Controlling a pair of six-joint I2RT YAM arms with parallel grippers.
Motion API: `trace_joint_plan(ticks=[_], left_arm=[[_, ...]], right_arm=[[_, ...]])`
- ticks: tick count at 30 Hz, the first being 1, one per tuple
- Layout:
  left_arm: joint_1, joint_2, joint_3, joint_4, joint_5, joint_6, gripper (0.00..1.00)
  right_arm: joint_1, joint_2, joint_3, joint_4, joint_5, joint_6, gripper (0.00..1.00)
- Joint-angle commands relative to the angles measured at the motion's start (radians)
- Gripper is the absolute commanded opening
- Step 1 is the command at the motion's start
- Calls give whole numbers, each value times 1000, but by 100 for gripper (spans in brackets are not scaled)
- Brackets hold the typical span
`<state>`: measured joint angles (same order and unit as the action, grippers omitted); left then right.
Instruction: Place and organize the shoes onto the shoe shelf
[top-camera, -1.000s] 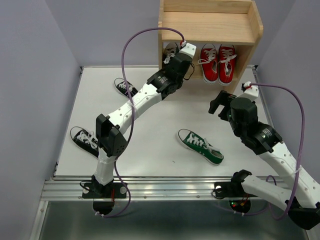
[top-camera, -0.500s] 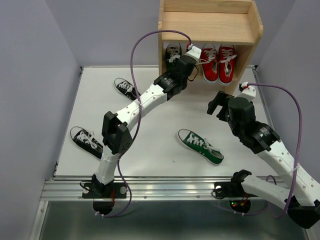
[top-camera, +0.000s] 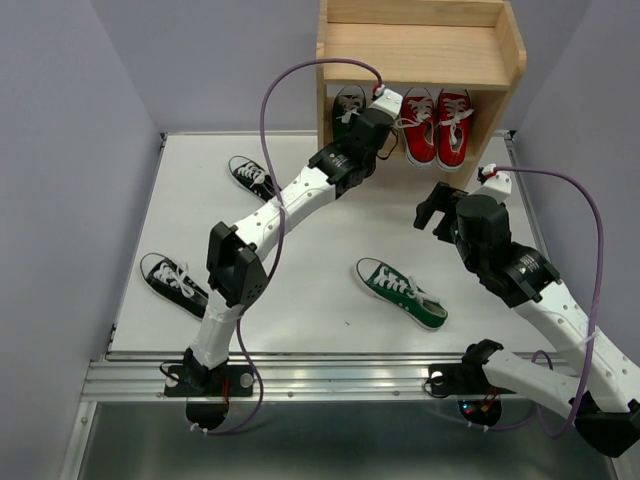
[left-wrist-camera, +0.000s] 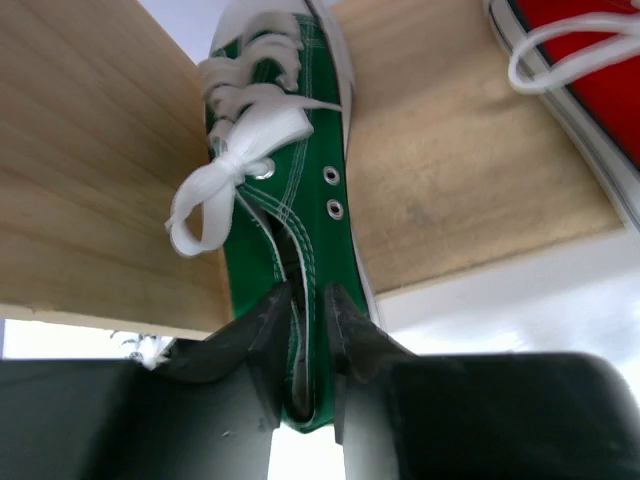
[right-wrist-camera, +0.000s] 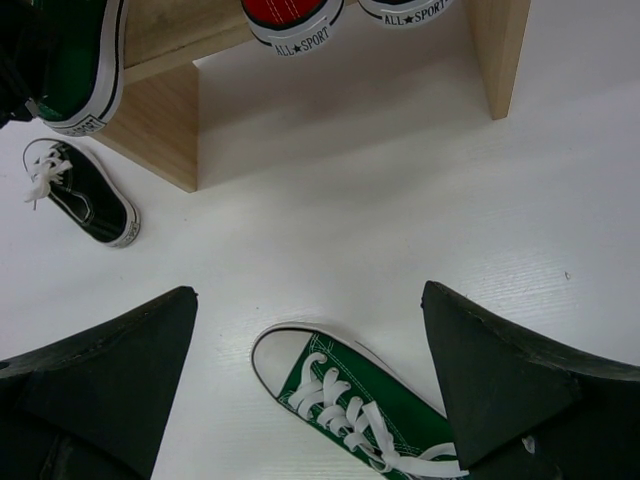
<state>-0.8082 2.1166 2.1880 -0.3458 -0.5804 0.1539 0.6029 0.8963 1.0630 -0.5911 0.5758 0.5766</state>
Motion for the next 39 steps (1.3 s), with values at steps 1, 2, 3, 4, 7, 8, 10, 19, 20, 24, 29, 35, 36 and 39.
trace_joint_plan(ticks=[1, 2, 3, 4, 7, 8, 10, 19, 20, 24, 29, 35, 36, 39], left_arm=[[12, -30, 79, 24, -27, -10, 38], [9, -41, 64, 27, -26, -14, 45], [9, -50, 55, 30, -22, -17, 50], [4, -70, 49, 31, -15, -19, 52], [-14, -101, 41, 25, -24, -22, 65], [-23, -110, 36, 22, -30, -20, 69], [-51, -135, 24, 19, -54, -20, 70], [-143, -360, -247, 83, -36, -109, 71], [-154, -403, -296, 88, -38, -135, 72], [-178, -487, -364, 44, -85, -194, 72], [-189, -637, -565, 57, 26, -247, 74], [-189, -829, -844, 53, 70, -326, 75], [-186, -848, -861, 48, 60, -335, 75], [-175, -903, -898, 30, 28, -361, 76]], right_arm=[[3, -25, -15, 65, -5, -1, 100], [3, -30, -20, 71, -13, -14, 100], [3, -30, -21, 74, -17, -14, 100], [3, -28, -21, 77, -45, -35, 100], [3, 19, -2, 67, -129, -101, 100], [3, 51, 14, 42, -148, -124, 100], [3, 82, 28, 11, -186, -139, 100], [3, 188, 74, -240, -323, -178, 100], [3, 202, 66, -280, -314, -152, 100], [3, 268, 34, -334, -336, -106, 100], [3, 316, -23, -337, -314, -90, 100], [3, 403, -63, -309, -482, -171, 100], [3, 403, -63, -309, -500, -172, 100], [3, 441, -97, -276, -551, -175, 100]])
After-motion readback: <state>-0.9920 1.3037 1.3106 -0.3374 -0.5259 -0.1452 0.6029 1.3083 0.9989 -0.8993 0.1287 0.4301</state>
